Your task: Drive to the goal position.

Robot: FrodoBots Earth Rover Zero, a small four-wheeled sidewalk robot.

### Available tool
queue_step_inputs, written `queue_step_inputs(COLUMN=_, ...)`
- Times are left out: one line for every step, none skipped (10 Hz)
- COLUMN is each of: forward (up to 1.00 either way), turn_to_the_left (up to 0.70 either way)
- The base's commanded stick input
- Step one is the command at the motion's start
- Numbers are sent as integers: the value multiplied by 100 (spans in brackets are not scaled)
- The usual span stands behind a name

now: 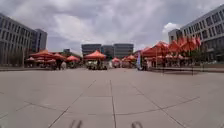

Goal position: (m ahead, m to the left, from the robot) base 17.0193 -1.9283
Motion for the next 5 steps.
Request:
queue_step_inputs(forward=-12, turn_to_the_left=0)
queue_step_inputs(forward=0, turn_to_the_left=0)
queue_step_inputs(forward=0, turn_to_the_left=0)
queue_step_inputs(forward=19, turn_to_the_left=-2)
queue_step_inputs(forward=53, turn_to_the_left=-2)
